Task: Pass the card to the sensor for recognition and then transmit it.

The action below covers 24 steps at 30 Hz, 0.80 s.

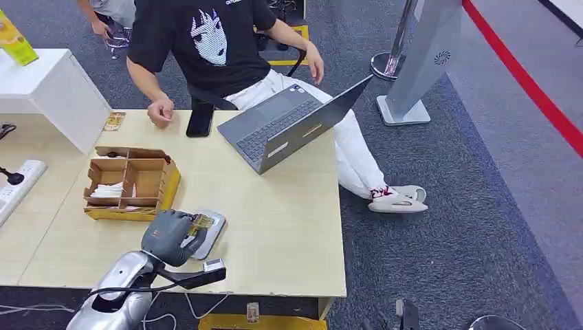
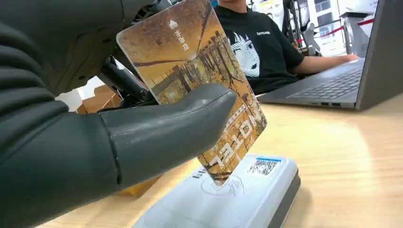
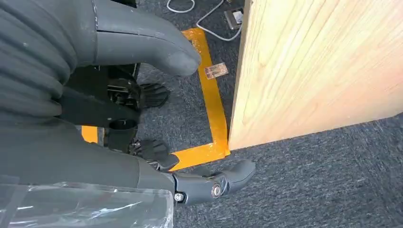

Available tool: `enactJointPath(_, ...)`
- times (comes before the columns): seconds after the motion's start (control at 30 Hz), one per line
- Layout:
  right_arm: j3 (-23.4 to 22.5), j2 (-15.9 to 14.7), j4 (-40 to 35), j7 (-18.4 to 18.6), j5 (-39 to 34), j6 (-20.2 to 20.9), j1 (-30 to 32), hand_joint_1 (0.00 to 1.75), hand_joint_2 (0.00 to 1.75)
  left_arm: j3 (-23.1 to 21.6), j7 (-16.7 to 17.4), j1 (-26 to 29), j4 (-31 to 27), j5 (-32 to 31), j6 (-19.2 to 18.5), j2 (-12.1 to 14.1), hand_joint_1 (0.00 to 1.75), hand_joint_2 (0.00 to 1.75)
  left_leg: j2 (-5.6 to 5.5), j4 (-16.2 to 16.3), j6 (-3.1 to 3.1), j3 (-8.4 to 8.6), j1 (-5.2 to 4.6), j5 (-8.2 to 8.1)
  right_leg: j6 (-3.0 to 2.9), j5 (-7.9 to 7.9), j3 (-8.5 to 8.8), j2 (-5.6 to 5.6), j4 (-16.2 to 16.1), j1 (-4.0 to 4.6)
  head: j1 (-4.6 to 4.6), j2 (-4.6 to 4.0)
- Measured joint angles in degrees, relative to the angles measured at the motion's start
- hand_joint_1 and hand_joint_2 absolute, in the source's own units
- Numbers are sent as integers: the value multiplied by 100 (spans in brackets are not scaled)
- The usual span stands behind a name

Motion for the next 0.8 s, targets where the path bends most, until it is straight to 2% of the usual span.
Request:
enactJointPath(0.1, 9, 0, 0, 0, 0, 0, -2, 0, 175, -116, 4, -56, 199, 24, -33, 103, 175, 175, 0, 0, 0, -1, -1, 0, 0, 0, 1, 0, 0, -1, 0, 0)
enactJointPath(0.13, 11, 0, 0, 2, 0, 4, -3, 0, 175, -155, 104, -75, 273, 70, -225, 135, 175, 175, 0, 0, 0, -1, -1, 0, 0, 0, 1, 0, 0, -1, -2, 0)
enactJointPath(0.3, 39, 0, 0, 4, 22, 2, -4, 0, 175, -225, 232, -184, 538, 136, -481, 201, 175, 175, -1, 0, 0, 0, 0, 0, 0, 0, 2, -1, 0, 0, 0, 0)
enactJointPath(0.8, 120, 0, 0, 17, 61, -2, -10, 0, 175, -304, 256, -368, 765, 234, -557, 267, 175, 175, -2, 0, 1, 2, -1, 1, 0, 0, 6, -3, 0, -1, -2, 0)
